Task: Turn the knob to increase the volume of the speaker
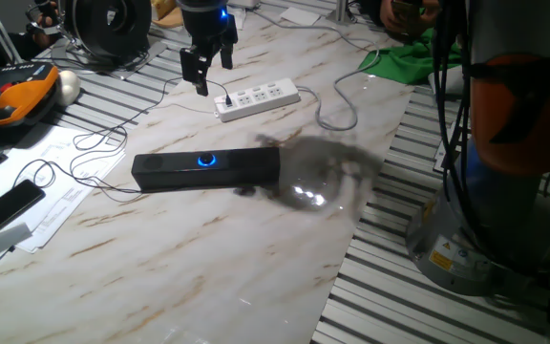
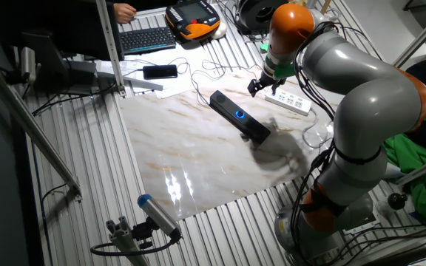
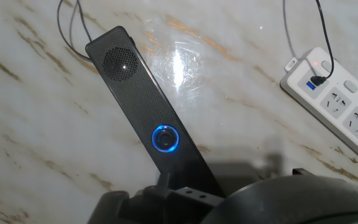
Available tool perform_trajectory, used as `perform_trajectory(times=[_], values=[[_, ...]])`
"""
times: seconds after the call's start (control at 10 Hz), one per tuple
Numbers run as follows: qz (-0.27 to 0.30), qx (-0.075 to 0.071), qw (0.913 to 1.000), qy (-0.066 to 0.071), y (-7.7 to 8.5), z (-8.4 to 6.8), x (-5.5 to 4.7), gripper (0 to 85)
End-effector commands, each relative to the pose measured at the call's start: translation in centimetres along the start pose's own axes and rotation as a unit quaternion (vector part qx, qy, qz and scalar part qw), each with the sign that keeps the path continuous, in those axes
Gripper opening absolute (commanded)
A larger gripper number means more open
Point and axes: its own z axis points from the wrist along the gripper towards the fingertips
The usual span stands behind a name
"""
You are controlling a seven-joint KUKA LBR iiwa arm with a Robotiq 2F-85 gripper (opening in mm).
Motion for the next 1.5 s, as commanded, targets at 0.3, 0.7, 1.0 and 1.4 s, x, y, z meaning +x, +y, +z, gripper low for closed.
perform_trajectory(times=[0.3, 0.7, 1.0, 1.4], values=[[-0.209, 0.043, 0.9666, 0.143, 0.00, -0.02, -0.01, 0.0], [-0.208, 0.043, 0.9665, 0.143, 0.01, -0.02, -0.02, 0.0], [-0.209, 0.041, 0.9668, 0.141, -0.03, -0.02, 0.00, 0.0], [-0.212, 0.040, 0.9700, 0.112, -0.14, -0.04, 0.01, 0.0]])
